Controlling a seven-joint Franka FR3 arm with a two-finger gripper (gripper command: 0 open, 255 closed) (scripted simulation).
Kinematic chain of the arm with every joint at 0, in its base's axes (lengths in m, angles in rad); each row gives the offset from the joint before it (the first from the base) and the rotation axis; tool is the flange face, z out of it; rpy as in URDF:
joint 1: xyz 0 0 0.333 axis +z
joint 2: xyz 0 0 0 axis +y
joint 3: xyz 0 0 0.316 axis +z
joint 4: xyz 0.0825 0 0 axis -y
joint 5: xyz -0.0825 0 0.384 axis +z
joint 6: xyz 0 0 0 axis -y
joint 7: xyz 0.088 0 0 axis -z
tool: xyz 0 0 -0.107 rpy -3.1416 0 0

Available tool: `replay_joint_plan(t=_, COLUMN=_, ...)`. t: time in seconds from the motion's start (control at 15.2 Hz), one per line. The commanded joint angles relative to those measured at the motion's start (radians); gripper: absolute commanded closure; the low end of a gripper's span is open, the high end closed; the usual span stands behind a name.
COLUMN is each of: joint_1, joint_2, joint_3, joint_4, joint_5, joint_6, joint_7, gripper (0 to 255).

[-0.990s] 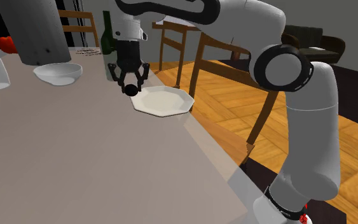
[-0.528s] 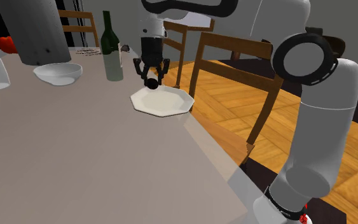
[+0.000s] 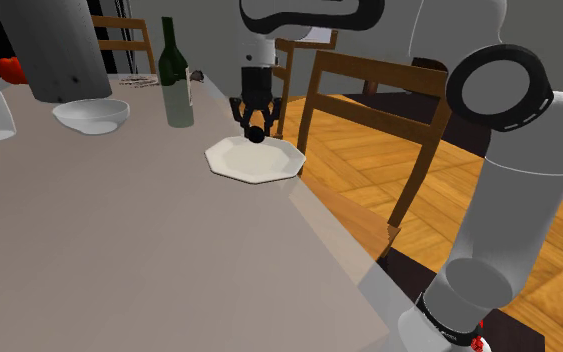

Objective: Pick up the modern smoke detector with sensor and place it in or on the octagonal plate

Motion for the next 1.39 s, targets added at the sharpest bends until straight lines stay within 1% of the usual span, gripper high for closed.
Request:
replay_joint_plan(t=0.0, joint_1=-0.003, joint_2=-0.006, joint_3=-0.001, joint_4=-0.037, joint_5=0.001, joint_6=0.031, joint_7=-0.006, gripper=255)
replay_joint_plan(t=0.59, joint_1=-0.007, joint_2=-0.021, joint_3=-0.004, joint_4=-0.180, joint_5=0.005, joint_6=0.158, joint_7=-0.022, gripper=255)
replay_joint_plan(t=1.06, joint_1=-0.006, joint_2=-0.021, joint_3=-0.004, joint_4=-0.180, joint_5=0.005, joint_6=0.158, joint_7=-0.022, gripper=255)
replay_joint_plan(t=1.12, joint_1=-0.006, joint_2=-0.020, joint_3=-0.004, joint_4=-0.181, joint_5=0.005, joint_6=0.160, joint_7=-0.022, gripper=0)
replay_joint_plan(t=1.32, joint_1=-0.006, joint_2=-0.021, joint_3=-0.004, joint_4=-0.183, joint_5=0.005, joint_6=0.162, joint_7=-0.023, gripper=0)
